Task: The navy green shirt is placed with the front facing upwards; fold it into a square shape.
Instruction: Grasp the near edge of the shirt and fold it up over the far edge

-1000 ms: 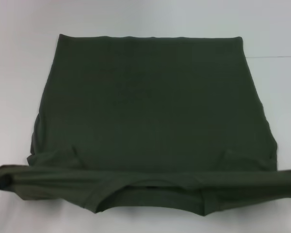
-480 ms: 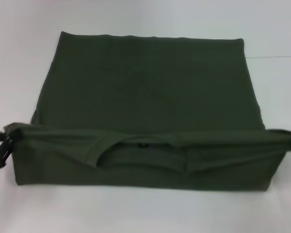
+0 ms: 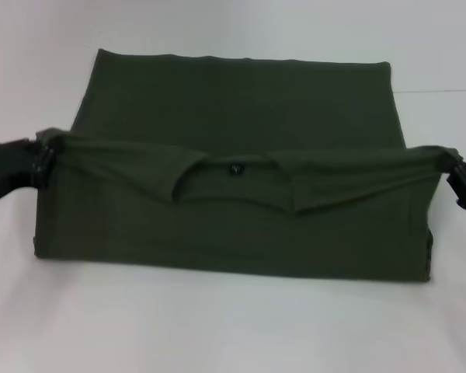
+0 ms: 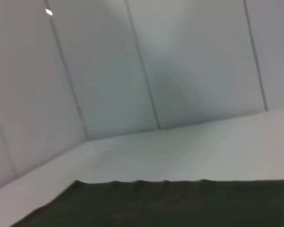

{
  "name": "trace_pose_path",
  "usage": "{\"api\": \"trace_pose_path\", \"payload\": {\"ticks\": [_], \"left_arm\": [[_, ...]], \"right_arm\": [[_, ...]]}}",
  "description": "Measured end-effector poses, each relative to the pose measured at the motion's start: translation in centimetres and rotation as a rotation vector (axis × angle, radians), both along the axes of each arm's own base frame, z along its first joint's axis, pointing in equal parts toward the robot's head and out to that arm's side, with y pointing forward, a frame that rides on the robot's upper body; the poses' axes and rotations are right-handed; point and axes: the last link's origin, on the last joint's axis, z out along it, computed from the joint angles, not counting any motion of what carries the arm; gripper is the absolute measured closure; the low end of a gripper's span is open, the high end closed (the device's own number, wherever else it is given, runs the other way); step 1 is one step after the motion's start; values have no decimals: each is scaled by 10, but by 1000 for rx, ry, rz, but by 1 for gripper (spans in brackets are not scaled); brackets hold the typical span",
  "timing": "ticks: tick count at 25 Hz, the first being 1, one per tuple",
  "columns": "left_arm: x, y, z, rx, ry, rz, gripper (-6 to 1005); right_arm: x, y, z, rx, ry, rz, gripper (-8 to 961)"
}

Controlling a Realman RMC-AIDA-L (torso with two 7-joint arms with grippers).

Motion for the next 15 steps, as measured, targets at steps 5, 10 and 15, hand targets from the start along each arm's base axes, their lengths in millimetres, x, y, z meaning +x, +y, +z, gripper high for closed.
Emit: {"api": "trace_pose_path", "payload": {"ticks": [5,10,15], "left_arm": [[10,25,-4,29,49,29,924],[21,41,-9,54,81,27,913],[30,55,-9,71,106,37,903]], "right_arm": [[-6,25,-8,-8,-23,-51,913],[-14,42,-9,-7,-47,-57,913],[-21,54,-8,-1,-63,-53,913]]}}
